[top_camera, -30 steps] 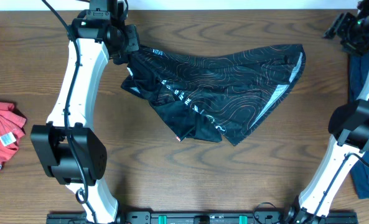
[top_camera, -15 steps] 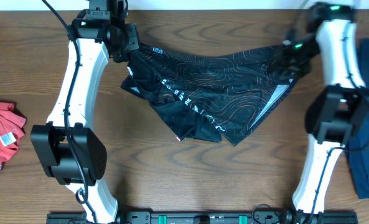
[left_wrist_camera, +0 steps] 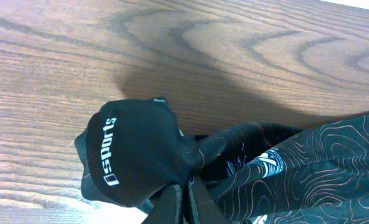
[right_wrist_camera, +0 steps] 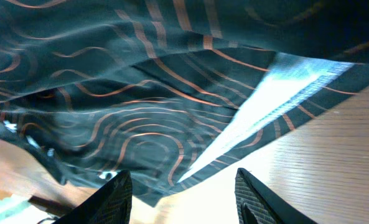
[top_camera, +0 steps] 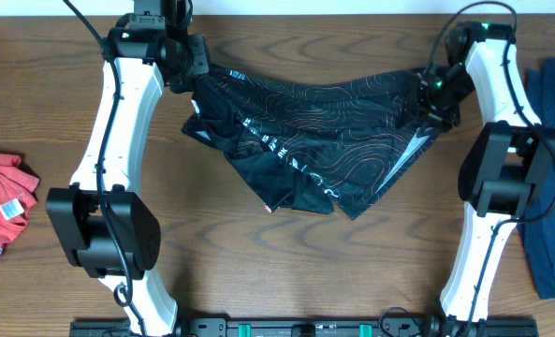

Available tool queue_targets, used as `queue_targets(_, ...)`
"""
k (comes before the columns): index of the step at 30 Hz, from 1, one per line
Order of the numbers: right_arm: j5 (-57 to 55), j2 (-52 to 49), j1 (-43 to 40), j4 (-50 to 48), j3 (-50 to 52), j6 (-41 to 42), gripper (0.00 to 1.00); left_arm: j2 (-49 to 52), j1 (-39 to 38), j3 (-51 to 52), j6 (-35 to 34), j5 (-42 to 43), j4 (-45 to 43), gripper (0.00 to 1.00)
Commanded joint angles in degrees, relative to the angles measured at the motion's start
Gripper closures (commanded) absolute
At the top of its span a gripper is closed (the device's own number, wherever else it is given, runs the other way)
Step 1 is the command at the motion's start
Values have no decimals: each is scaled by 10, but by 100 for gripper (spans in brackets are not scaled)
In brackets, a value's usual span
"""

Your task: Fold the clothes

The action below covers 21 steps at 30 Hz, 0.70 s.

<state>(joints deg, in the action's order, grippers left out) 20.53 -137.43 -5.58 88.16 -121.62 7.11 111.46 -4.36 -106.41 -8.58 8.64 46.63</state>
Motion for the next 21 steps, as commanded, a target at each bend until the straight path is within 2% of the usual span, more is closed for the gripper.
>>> queue_targets(1,-6,5,-1,-7,10,-14,48,1,-1,-3,11,-3,-3,94)
queue_targets(10,-14,5,0,-62,61,17,46,1,-1,-3,11,-3,0,94)
queue_targets(21,33,5,4,-161,127,51,46,1,-1,-3,11,-3,2,94)
